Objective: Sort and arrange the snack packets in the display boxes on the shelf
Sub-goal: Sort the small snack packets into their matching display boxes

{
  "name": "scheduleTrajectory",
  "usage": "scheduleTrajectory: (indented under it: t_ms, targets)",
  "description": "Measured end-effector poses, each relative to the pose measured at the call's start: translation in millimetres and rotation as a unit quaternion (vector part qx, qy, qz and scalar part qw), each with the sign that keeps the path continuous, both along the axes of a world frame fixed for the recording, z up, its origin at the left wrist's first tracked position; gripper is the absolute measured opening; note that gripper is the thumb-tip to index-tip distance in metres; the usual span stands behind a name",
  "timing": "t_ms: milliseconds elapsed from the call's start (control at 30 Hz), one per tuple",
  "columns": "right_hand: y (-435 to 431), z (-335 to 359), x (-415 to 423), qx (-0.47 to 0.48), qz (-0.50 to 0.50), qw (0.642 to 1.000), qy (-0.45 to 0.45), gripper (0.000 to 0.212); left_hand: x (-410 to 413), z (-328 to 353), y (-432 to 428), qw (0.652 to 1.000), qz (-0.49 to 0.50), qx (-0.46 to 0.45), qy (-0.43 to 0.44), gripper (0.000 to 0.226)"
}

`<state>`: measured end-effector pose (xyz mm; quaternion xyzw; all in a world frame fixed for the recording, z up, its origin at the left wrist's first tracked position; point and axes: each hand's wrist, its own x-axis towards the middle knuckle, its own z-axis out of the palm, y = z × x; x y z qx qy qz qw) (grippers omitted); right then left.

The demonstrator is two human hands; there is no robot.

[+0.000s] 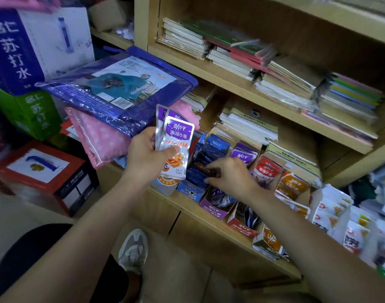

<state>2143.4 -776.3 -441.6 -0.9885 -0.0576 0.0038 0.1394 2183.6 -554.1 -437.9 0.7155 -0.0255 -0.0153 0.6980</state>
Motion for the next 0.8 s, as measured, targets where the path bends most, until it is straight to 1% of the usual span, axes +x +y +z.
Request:
scheduleTrajectory:
  t_ms: [67, 133, 233, 333, 400, 500, 533, 600, 700, 800]
  targets:
    - [-1.1, -9.1, 3.4, -0.058, 0.006, 0.998, 0.008, 0.052, -0.9, -0.3, 1.4, 1.000, -0.003, 0.000, 0.000, 0.027]
    - [-2.1, -15.2, 5.2, -0.083, 0.010, 0.996, 0.017, 0.054, -1.3, -1.2, 3.1, 1.000, -0.004, 0.000, 0.000, 0.028]
    - [-3.2, -26.8, 1.5, -0.100, 0.016, 0.995, -0.006, 0.046, -1.4, -2.5, 4.5, 1.000, -0.002, 0.006, -0.006, 0.027]
    - [-8.5, -44.9, -6.1, -0.077, 0.005, 0.993, -0.088, 0.029, -2.2, -2.6, 3.6, 1.000, -0.005, 0.013, -0.012, 0.028]
    - [-12.2, -53.3, -8.2, -0.039, -0.017, 0.990, -0.135, 0.020, -1.8, -4.6, 2.7, 1.000, -0.010, 0.019, -0.012, 0.029]
    - [-11.8, -55.6, -7.0, 0.053, -0.054, 0.984, -0.164, 0.005, -1.5, -7.5, 1.3, 1.000, -0.017, 0.022, -0.013, 0.032]
    - [-10.3, -54.4, -7.0, 0.090, -0.067, 0.979, -0.172, 0.004, -1.3, -7.9, 1.0, 1.000, -0.017, 0.021, -0.012, 0.032]
    - [-7.4, -50.2, -8.3, 0.164, -0.085, 0.968, -0.172, 0.011, -1.3, -7.5, -0.3, 1.000, -0.017, 0.015, -0.014, 0.031]
    - [-7.4, -37.5, -13.0, 0.276, -0.096, 0.945, -0.145, 0.007, -2.4, -5.7, -3.2, 1.000, -0.015, -0.001, -0.015, 0.029]
    - [-13.5, -18.0, -21.1, 0.336, -0.114, 0.923, -0.150, 0.004, -3.7, -5.2, -6.6, 1.000, -0.024, -0.008, -0.015, 0.031]
